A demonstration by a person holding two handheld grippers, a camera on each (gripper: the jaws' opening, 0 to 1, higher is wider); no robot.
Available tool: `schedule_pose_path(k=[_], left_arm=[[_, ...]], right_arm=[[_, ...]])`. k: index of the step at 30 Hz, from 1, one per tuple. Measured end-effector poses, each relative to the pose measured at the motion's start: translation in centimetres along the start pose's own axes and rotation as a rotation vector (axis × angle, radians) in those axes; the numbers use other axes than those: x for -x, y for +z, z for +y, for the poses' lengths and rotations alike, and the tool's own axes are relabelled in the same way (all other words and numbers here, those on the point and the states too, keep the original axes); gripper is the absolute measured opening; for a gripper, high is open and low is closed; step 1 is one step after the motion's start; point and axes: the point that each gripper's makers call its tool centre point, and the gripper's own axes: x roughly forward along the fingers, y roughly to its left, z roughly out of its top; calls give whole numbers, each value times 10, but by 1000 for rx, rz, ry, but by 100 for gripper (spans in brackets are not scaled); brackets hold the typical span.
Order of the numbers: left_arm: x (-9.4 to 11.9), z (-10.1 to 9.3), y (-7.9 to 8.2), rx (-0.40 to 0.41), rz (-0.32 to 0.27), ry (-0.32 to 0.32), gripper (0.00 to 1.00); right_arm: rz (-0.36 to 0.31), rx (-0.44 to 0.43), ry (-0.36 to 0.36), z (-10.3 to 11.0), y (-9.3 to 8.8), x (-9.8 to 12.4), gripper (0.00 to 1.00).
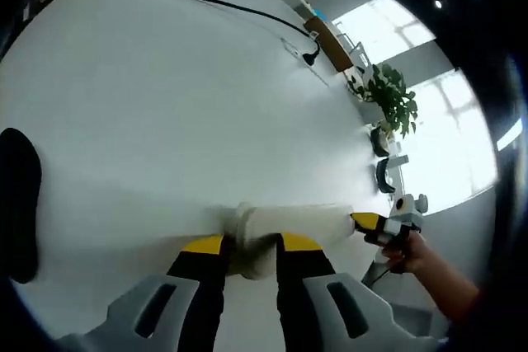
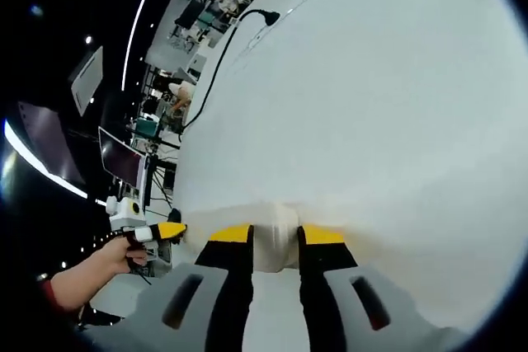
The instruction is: Arrange the utensils inside the cutlery case until each visible utensil rests in its matching compartment.
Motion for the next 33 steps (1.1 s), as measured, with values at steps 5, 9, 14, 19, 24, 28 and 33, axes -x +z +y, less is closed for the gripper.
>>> schedule_pose_path(k=[5, 9, 14, 19, 24, 28, 33], left_arm=[[-11, -9, 1, -36, -22, 13, 20], [1, -1, 0, -26, -48, 4, 20], [-4, 7, 5, -41, -43, 18, 20], [0, 4, -8, -62, -47, 31, 21], [6, 2, -20, -76, -91, 42, 22], [5, 3, -16, -69, -103, 33, 24], [2, 3, -16, -13, -94, -5, 25]], right_arm=[[-3, 46, -13, 1, -2, 2, 17], [-18, 53, -17, -1, -5, 4, 16], [-24, 76, -36, -3, -8, 7, 16], [-30, 98, -55, -8, -10, 7, 16], [-51, 140, -75, -11, -16, 10, 17], [-48, 172, -99, -10, -12, 7, 17], [-33, 226, -124, -10, -6, 5, 16]])
